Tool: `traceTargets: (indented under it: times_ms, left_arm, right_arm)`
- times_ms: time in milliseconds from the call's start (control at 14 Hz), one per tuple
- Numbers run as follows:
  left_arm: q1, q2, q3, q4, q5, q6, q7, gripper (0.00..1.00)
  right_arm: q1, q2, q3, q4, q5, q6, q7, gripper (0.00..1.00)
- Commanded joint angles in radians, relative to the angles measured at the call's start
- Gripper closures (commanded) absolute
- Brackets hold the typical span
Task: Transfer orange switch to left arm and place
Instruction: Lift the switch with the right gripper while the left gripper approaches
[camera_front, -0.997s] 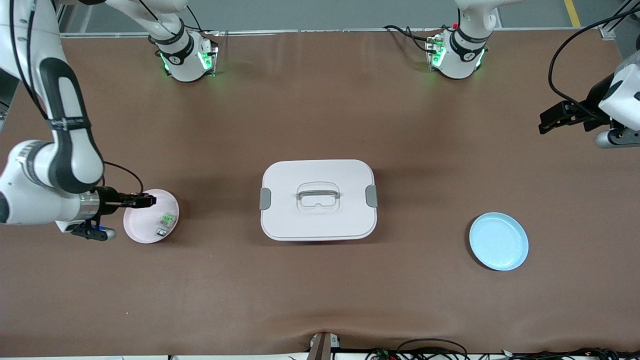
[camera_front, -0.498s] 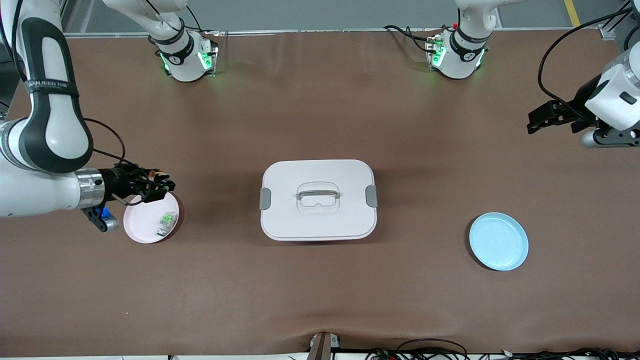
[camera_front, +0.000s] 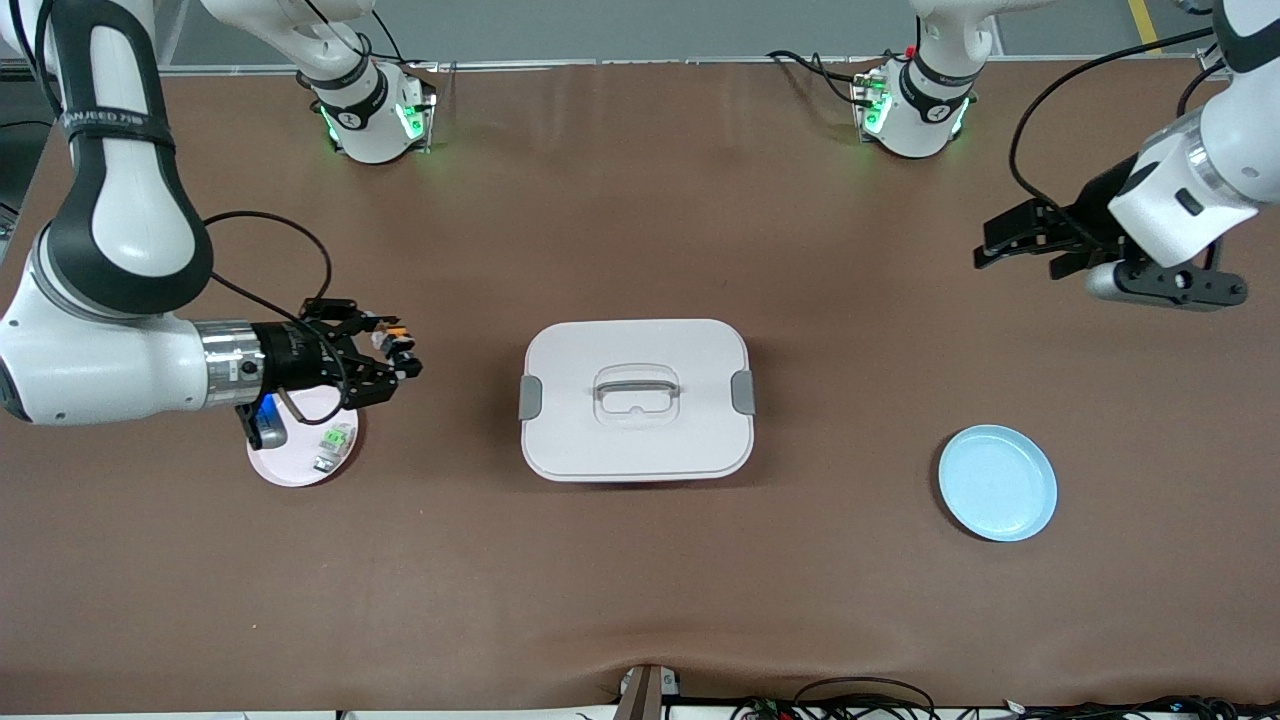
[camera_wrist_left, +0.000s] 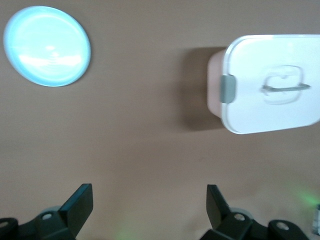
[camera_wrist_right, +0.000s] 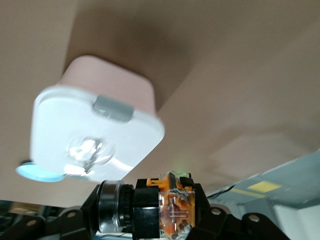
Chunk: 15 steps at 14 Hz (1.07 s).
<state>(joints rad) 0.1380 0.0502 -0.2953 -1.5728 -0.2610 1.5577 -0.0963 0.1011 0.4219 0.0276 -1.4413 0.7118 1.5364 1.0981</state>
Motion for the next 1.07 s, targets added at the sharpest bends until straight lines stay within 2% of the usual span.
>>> traceTargets:
  times_ms: [0, 142, 285, 498, 570, 783, 997]
  left_arm:
    - [-0.046, 0.051, -0.007, 0.048, -0.049, 0.007, 0.009, 0.00]
    - [-0.070, 0.080, -0.008, 0.066, -0.082, 0.021, 0.004, 0.00]
    - [-0.081, 0.086, -0.013, 0.063, -0.192, 0.073, -0.005, 0.00]
    - [-0.144, 0.091, -0.015, 0.063, -0.225, 0.128, -0.095, 0.00]
    - [-0.150, 0.091, -0.018, 0.065, -0.228, 0.146, -0.108, 0.00]
    - [-0.176, 0.112, -0.030, 0.060, -0.383, 0.220, -0.131, 0.00]
    - [-0.196, 0.125, -0.034, 0.060, -0.409, 0.289, -0.151, 0.00]
  right_arm:
    - [0.070, -0.011, -0.006, 0.062, 0.032, 0.033, 0.185, 1.00]
    - [0.132, -0.011, -0.006, 0.097, 0.037, 0.082, 0.329, 1.00]
    - [0.189, -0.005, -0.006, 0.122, 0.054, 0.132, 0.413, 1.00]
    - [0.258, 0.001, -0.006, 0.149, 0.072, 0.227, 0.529, 1.00]
    - [0.282, 0.014, -0.008, 0.183, 0.072, 0.260, 0.570, 1.00]
    - [0.348, 0.078, -0.008, 0.280, 0.072, 0.330, 0.718, 1.00]
    - [0.390, 0.107, -0.008, 0.338, 0.072, 0.364, 0.798, 1.00]
